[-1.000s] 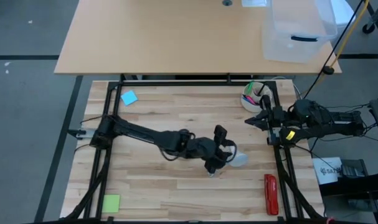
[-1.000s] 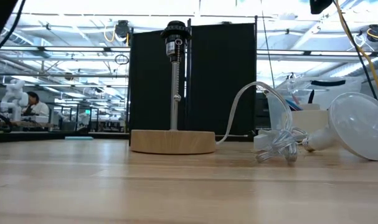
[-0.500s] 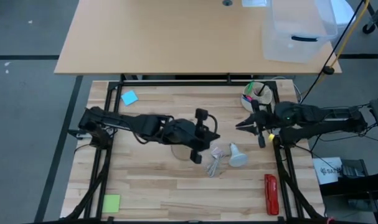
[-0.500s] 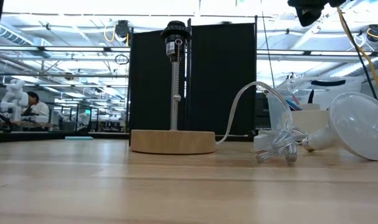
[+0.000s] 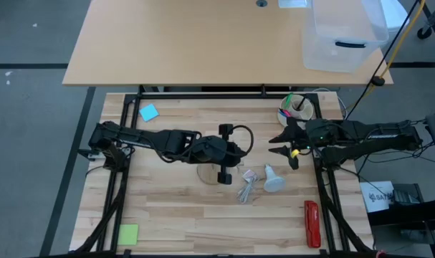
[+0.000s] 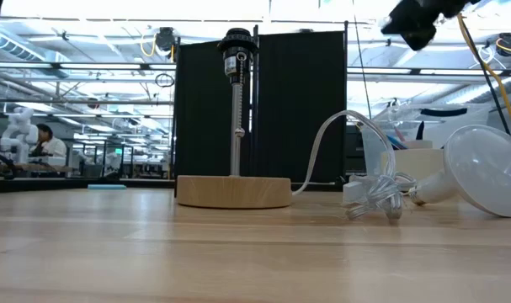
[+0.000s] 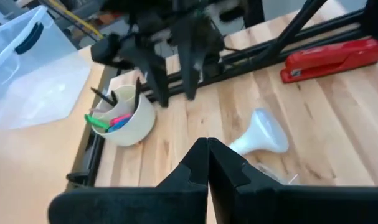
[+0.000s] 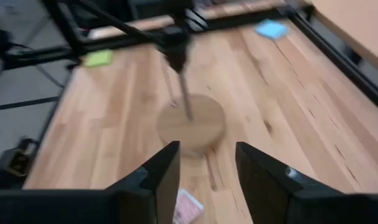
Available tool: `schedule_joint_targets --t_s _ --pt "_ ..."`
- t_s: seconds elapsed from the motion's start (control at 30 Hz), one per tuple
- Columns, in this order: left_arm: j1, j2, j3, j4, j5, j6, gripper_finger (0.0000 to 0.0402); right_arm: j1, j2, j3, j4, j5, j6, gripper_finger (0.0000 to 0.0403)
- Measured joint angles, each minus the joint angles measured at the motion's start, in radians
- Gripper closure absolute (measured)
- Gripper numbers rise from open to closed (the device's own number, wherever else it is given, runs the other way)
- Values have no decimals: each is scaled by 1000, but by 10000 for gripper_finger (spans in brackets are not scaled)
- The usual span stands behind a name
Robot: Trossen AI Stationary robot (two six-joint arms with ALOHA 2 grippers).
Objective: Screw lightbulb
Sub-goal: Insert the lightbulb into the lamp
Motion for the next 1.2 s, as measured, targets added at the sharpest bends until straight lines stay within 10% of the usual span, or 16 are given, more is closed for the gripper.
schedule_joint_targets --t_s 0.5,1.2 --pt "-30 -43 -2 272 237 -127 401 -24 137 0 -157 78 335 199" --pt "-81 -363 -2 4 -4 -152 402 -55 298 -1 -302 40 525 202"
